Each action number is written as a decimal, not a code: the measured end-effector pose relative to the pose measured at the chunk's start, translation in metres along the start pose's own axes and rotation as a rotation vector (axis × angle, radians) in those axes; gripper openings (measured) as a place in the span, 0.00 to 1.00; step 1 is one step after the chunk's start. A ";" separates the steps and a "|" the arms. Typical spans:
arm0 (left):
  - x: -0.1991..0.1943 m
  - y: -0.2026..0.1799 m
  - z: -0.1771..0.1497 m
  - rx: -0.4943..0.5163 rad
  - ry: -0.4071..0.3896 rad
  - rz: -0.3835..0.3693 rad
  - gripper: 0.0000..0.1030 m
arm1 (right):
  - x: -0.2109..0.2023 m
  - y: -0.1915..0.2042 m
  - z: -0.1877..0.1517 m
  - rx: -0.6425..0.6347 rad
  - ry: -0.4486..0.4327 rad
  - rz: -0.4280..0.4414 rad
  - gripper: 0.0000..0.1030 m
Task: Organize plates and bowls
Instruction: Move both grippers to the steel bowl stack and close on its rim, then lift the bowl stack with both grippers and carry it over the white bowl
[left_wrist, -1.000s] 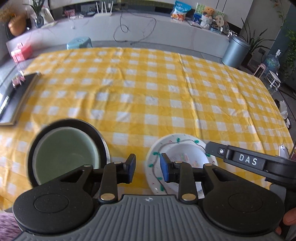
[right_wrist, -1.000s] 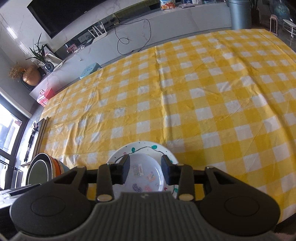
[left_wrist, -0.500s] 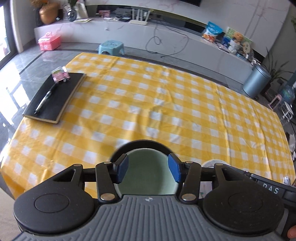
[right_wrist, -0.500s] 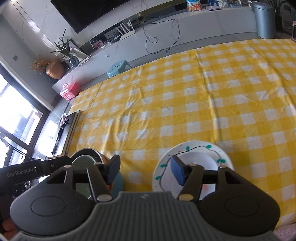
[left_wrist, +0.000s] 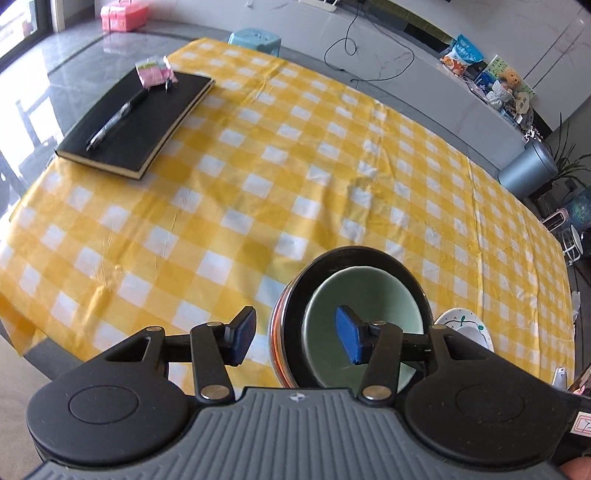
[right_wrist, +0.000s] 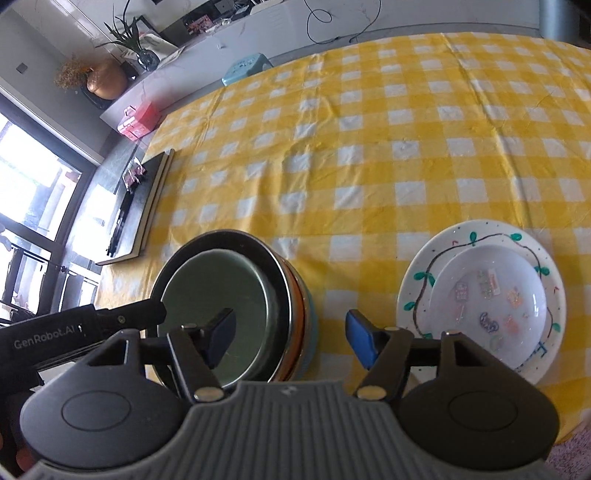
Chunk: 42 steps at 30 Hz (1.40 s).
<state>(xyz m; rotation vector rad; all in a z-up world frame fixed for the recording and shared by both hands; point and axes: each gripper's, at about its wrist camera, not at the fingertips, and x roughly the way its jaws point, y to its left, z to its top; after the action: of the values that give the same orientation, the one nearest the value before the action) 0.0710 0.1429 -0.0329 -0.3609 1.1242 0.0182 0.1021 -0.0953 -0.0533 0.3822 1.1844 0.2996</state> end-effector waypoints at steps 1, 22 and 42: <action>0.002 0.000 0.000 -0.001 0.005 0.005 0.56 | 0.003 0.001 -0.001 0.000 0.007 -0.002 0.64; 0.039 0.006 -0.005 -0.032 0.097 0.017 0.54 | 0.037 -0.008 0.001 0.055 0.084 0.013 0.58; 0.048 0.015 -0.009 -0.129 0.120 -0.049 0.39 | 0.045 -0.027 -0.001 0.193 0.106 0.104 0.42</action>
<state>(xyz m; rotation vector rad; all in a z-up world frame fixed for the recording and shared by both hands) 0.0811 0.1465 -0.0830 -0.5097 1.2354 0.0260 0.1173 -0.1002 -0.1028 0.6036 1.3041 0.2989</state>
